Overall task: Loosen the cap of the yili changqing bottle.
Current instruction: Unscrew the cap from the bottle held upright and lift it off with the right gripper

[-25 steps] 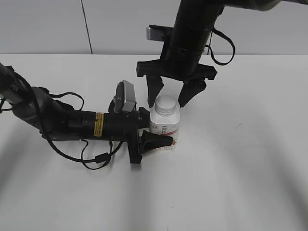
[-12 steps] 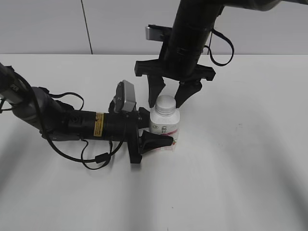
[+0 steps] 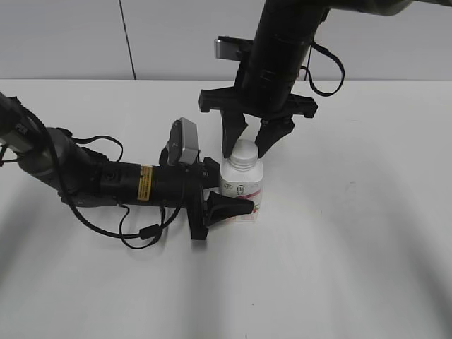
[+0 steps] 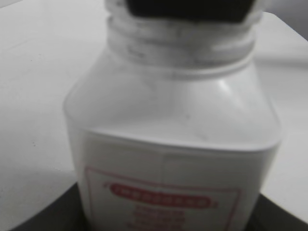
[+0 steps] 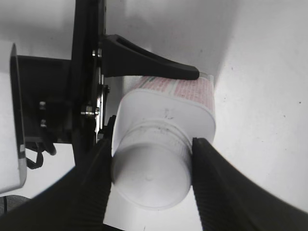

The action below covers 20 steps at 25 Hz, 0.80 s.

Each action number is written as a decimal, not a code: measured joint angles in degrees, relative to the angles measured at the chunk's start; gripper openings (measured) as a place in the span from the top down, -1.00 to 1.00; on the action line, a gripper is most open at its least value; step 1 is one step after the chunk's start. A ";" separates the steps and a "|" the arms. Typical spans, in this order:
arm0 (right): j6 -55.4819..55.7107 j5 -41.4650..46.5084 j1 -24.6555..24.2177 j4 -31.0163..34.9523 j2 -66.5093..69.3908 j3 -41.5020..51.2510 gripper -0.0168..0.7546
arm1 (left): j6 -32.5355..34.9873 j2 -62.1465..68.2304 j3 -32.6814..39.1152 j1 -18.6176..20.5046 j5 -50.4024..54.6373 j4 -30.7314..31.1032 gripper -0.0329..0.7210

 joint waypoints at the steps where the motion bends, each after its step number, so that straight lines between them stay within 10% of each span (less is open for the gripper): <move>1: -0.07 0.00 0.00 0.00 0.00 0.00 -0.08 | 0.00 0.00 0.00 0.00 0.00 0.00 -0.11; 20: -33.17 0.00 0.00 0.41 0.00 -0.08 -0.08 | 0.00 0.00 0.00 0.00 0.00 0.00 -0.11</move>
